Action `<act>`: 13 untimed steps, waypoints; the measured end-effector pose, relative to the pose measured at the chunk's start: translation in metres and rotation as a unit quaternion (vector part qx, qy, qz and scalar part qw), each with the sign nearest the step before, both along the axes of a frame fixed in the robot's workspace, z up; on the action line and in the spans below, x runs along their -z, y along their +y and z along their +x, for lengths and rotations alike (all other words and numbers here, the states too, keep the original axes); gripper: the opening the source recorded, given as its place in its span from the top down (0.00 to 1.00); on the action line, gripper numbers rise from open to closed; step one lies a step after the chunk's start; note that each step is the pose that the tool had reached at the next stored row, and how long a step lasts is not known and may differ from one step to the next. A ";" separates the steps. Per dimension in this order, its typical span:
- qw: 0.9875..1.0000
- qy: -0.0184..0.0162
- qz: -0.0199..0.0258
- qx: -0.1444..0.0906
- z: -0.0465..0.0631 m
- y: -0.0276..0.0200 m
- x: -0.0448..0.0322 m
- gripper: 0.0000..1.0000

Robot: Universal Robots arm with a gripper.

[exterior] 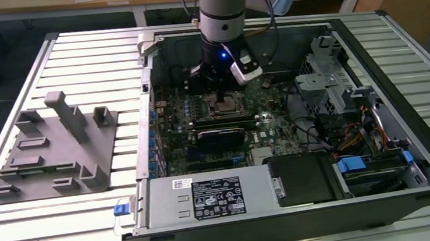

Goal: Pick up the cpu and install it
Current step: 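Close the cpu cover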

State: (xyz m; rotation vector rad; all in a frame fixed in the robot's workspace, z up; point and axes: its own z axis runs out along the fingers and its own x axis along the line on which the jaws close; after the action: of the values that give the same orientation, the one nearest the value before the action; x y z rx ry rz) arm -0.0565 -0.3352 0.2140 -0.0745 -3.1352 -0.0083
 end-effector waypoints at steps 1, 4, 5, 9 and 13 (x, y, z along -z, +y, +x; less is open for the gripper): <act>1.000 0.000 0.000 0.000 -0.001 0.0000 0.0009 0.89; 1.000 0.000 0.000 0.000 -0.003 0.0000 0.0037 0.89; 1.000 0.000 0.000 0.000 -0.004 0.0000 0.0047 0.89; 1.000 0.000 0.000 0.000 -0.009 -0.0001 0.0072 0.89; 1.000 0.000 0.000 0.000 -0.014 0.0000 0.0094 0.89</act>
State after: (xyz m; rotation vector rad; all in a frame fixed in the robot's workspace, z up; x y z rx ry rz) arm -0.0710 -0.3352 0.2046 -0.0744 -3.1352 -0.0083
